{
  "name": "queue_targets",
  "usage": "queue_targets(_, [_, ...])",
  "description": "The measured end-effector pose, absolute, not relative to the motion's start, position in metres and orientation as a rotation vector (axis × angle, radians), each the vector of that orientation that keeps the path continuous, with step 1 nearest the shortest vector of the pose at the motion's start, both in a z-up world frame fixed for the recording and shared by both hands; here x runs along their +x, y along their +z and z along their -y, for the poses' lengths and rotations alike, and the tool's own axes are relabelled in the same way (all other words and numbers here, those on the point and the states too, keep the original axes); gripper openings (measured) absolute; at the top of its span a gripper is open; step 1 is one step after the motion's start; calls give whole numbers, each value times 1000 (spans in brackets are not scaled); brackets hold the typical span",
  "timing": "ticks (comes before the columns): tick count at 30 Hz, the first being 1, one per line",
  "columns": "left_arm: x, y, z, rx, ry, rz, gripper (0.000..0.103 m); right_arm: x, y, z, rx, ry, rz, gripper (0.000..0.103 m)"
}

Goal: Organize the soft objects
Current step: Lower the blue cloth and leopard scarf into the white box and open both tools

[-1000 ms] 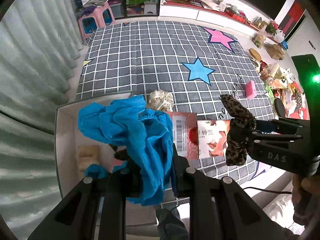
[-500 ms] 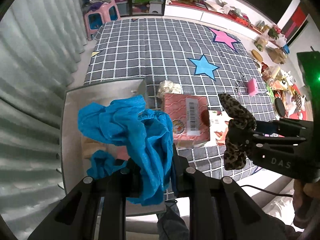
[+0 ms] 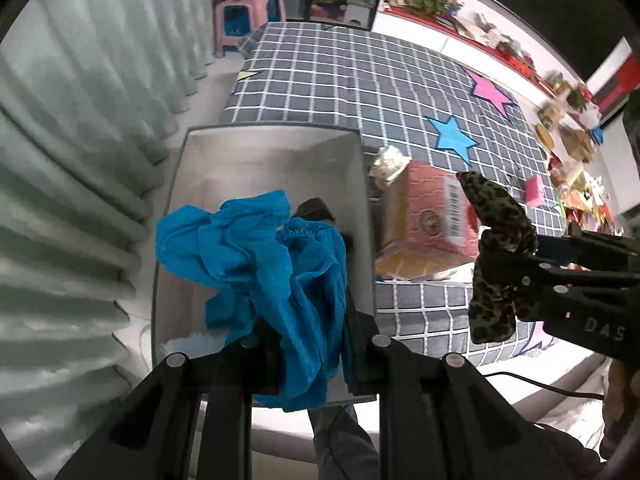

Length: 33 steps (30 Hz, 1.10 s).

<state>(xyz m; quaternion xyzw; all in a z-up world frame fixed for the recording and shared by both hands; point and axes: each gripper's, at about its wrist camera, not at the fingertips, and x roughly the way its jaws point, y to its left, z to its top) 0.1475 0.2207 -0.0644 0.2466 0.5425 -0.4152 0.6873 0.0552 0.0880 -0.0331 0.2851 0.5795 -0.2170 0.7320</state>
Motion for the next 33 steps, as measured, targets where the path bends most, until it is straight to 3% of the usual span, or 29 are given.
queue_targets(15, [182,-74,-251,457,-817,-1269,22,122,-33,-111,524,-336,-1326,45])
queue_targets(33, [211,-88,-223,502,-789,-1283,22,177,-46,-99,553,-290,-1333,45])
